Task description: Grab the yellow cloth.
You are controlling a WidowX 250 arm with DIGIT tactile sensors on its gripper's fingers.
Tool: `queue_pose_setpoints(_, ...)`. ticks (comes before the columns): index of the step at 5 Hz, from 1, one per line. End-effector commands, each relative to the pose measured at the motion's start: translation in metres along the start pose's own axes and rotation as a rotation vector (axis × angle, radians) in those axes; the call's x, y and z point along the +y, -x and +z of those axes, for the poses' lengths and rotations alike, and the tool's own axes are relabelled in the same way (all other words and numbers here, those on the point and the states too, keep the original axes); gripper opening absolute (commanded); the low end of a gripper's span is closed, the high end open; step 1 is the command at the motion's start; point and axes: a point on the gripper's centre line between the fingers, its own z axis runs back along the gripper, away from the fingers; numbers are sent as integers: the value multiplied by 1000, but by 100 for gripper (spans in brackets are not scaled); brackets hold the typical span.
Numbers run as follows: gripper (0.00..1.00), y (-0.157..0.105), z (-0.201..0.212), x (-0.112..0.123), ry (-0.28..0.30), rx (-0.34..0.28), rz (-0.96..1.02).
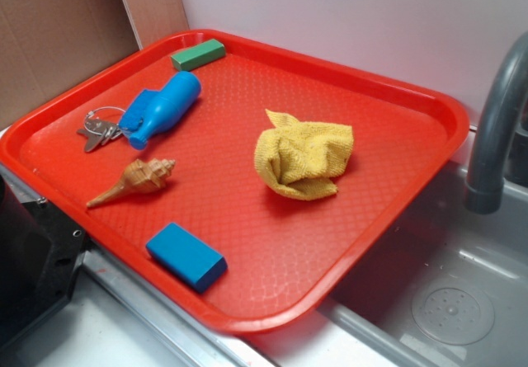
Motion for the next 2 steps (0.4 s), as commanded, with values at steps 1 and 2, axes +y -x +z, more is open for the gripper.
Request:
queue_pose_setpoints(1,100,0,0,0,0,0,0)
queue_pose_setpoints(2,100,-15,-25,-46,69,-85,-121)
